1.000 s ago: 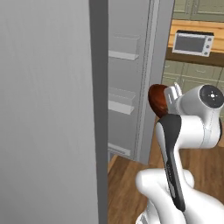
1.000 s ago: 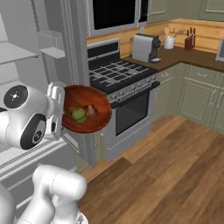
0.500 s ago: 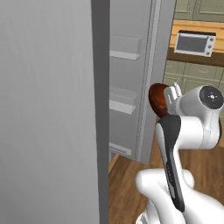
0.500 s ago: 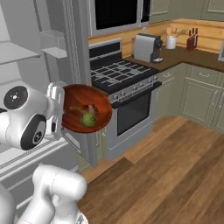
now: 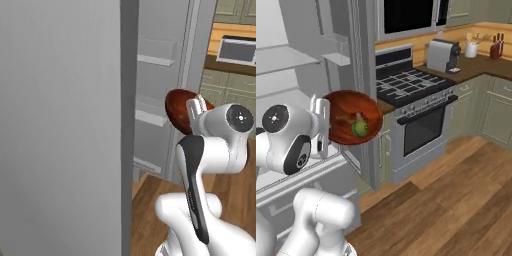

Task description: Pick the chicken drumstick and lime from their plates and place them in the bowl. Then put the bowl in the fridge.

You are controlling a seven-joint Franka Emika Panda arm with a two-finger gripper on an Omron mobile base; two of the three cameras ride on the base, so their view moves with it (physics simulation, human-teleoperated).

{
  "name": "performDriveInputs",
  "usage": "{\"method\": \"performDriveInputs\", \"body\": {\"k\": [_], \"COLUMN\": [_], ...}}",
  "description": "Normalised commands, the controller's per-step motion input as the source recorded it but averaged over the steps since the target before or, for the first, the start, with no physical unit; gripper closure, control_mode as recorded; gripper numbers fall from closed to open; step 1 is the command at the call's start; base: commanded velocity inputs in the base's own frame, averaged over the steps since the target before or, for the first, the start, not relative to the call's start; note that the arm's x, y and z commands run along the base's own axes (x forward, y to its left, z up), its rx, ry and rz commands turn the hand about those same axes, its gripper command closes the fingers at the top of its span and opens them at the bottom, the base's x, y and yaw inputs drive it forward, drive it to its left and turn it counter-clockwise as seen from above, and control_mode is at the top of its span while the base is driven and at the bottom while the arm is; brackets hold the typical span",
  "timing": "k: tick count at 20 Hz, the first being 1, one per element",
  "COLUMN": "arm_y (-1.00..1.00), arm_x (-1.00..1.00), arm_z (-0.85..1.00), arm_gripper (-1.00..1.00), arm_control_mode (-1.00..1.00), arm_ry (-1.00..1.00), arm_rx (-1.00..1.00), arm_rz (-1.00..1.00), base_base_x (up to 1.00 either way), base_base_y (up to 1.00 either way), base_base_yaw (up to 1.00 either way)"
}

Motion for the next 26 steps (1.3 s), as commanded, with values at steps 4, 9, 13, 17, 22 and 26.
{"method": "performDriveInputs", "body": {"k": [4,9,13,17,22,26], "arm_y": [0.0,0.0,0.0,0.0,0.0,0.0], "arm_x": [0.0,0.0,0.0,0.0,0.0,0.0], "arm_z": [0.0,0.0,0.0,0.0,0.0,0.0], "arm_gripper": [1.0,1.0,1.0,1.0,1.0,1.0], "arm_control_mode": [1.0,1.0,1.0,1.0,1.0,1.0], "arm_ry": [0.0,0.0,0.0,0.0,0.0,0.0], "arm_rx": [0.0,0.0,0.0,0.0,0.0,0.0], "arm_rz": [0.0,0.0,0.0,0.0,0.0,0.0], "base_base_x": [-0.11,0.0,0.11,0.49,0.24,0.16], "base_base_y": [0.19,0.01,-0.14,-0.36,-0.62,0.0], "base_base_yaw": [0.43,0.53,0.6,0.61,0.51,0.43]}}
